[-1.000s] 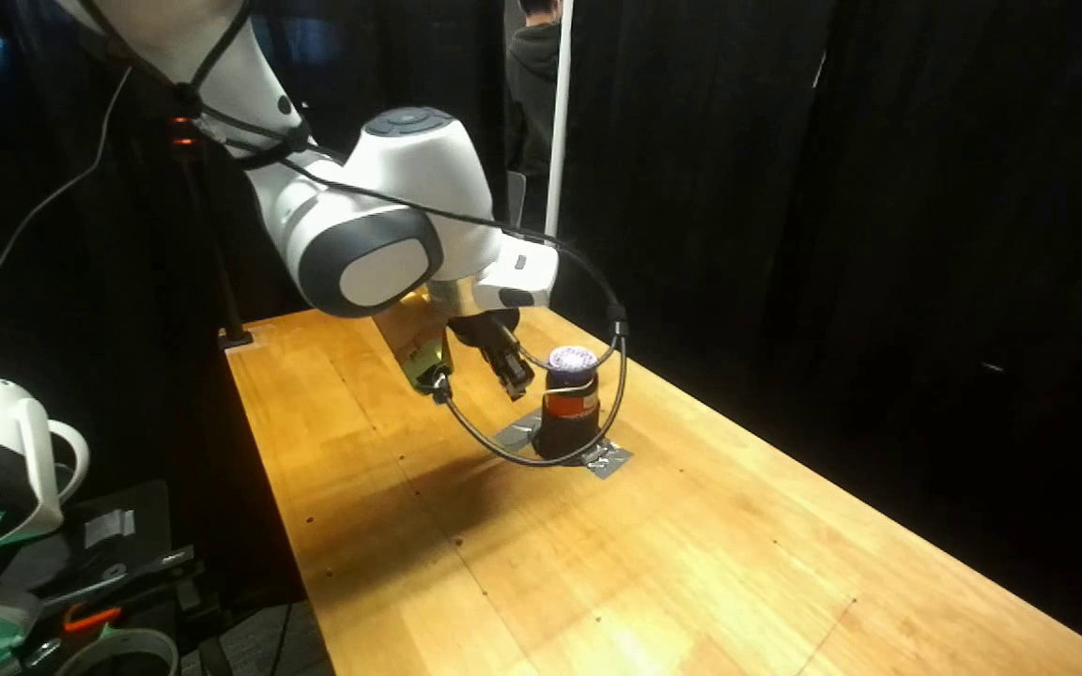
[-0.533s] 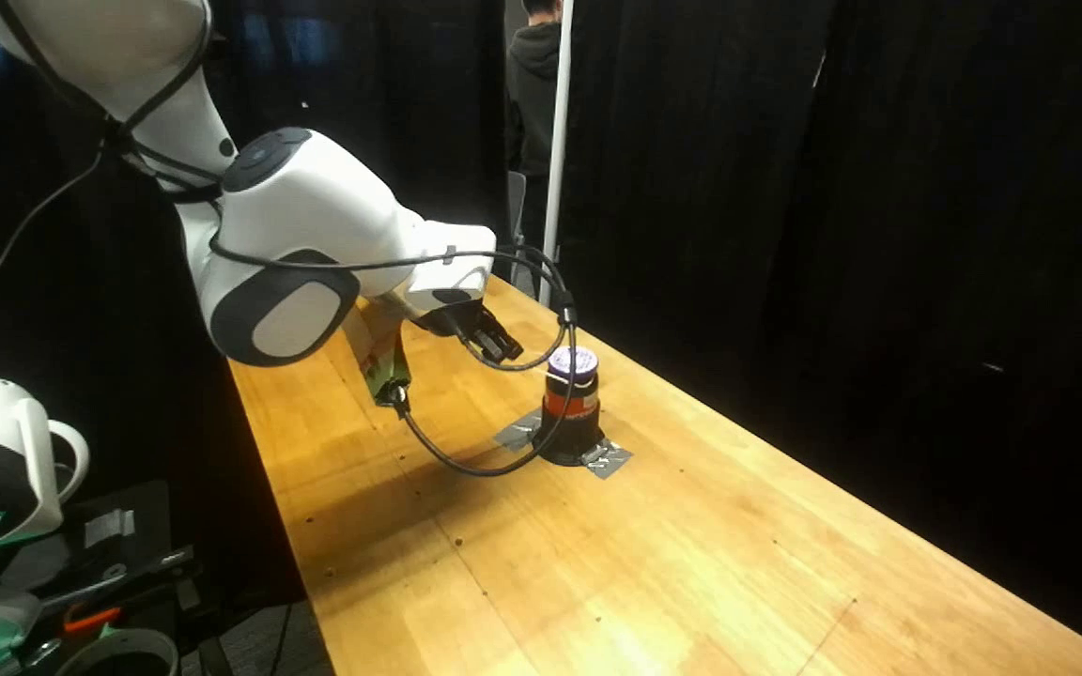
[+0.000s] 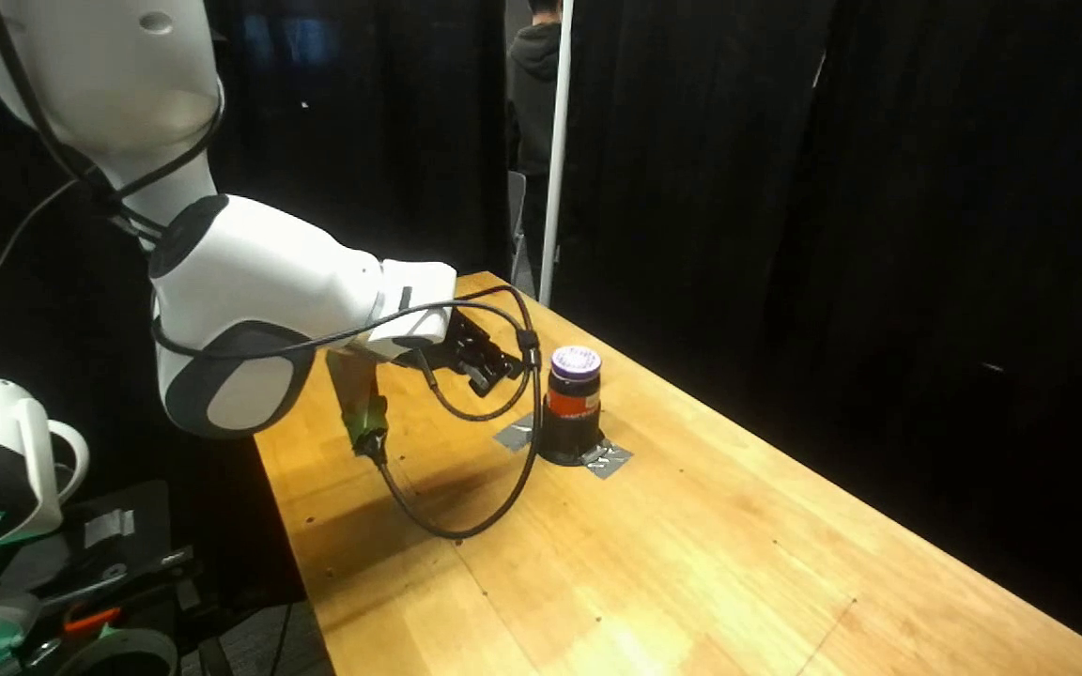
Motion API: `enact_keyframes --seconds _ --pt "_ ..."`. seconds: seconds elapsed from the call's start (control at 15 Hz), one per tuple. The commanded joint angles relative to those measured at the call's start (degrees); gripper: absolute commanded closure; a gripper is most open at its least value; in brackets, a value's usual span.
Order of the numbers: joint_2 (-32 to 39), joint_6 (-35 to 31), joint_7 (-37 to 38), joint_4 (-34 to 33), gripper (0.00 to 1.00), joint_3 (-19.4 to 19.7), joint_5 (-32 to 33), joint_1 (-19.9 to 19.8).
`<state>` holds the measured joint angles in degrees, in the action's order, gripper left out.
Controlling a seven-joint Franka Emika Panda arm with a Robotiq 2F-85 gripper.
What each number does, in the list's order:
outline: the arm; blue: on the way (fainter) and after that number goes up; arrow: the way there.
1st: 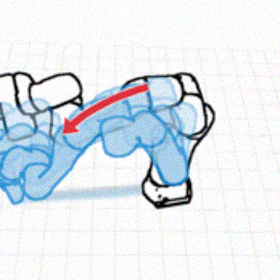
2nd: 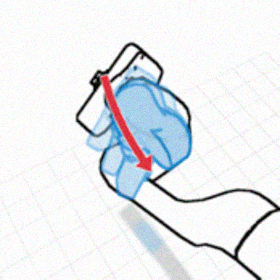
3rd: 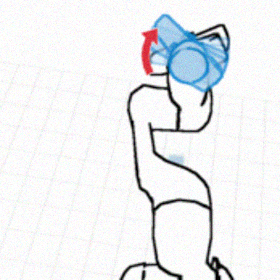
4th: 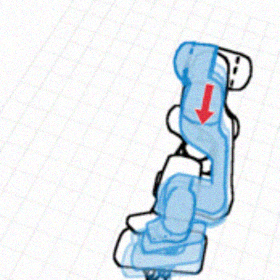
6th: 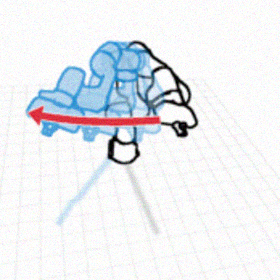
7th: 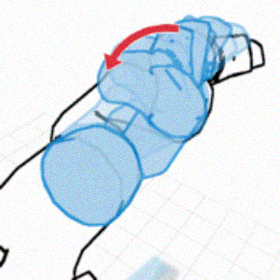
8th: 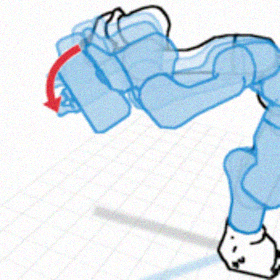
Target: Put the elastic around the bottle
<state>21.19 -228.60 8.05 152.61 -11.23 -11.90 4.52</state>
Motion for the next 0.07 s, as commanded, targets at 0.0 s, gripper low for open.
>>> enact_keyframes --seconds 0.0 --pt "-0.26 0.24 0.89 0.10 0.78 1.56 0.55 1.37"
